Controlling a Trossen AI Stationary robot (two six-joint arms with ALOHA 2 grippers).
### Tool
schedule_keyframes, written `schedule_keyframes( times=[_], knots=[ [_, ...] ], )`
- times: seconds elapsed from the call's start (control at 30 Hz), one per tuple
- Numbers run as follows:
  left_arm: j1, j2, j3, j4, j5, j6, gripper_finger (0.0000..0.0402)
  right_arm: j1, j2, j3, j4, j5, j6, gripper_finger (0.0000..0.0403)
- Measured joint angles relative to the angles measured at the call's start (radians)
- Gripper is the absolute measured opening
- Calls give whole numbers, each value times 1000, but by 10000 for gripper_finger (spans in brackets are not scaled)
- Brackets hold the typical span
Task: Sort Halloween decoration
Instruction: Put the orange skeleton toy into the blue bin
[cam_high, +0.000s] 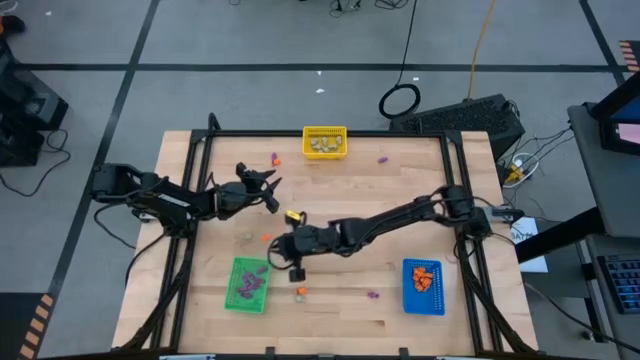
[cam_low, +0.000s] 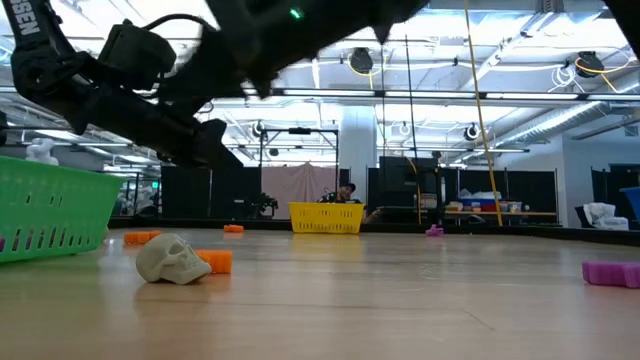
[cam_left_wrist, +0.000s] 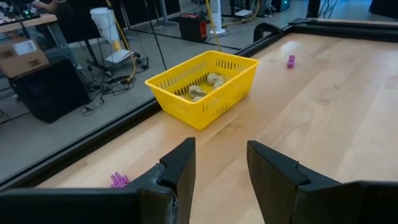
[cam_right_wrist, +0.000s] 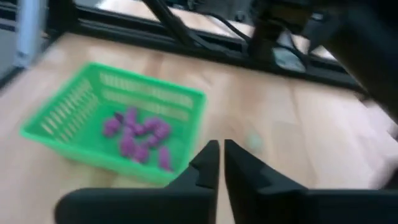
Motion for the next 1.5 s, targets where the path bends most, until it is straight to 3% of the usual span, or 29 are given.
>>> schedule_keyframes(
  times=[0.27, 0.43, 0.53, 0.67, 0.9, 1.03, 1.2, 1.4, 1.5],
  knots=[
    [2, 0, 0, -3, 49, 27, 143, -35, -165, -432, 321, 9, 106, 2],
    [2, 0, 3, -62, 94, 26, 143, -41, -351, -666, 346, 74, 188, 1],
    [2, -1, 42, -157, 186, 28, 143, -34, -482, -769, 310, 116, 205, 1],
    [1, -18, 159, -451, 346, 34, 143, -24, -635, -871, 219, 174, 209, 1],
    [13, -16, 430, -1070, 389, 53, 143, -12, -792, -969, 145, 223, 208, 0],
    [52, -16, 545, -1305, 397, 72, 143, -15, -814, -990, 142, 226, 171, 0],
    [193, -4, 625, -1434, 433, 78, 143, -15, -813, -993, 140, 225, 107, 0],
    [397, 66, 657, -1438, 564, 92, 143, -15, -813, -993, 146, 225, 51, 0],
    [460, 122, 664, -1417, 579, 112, 149, -26, -813, -993, 146, 222, 39, 0]
  ],
)
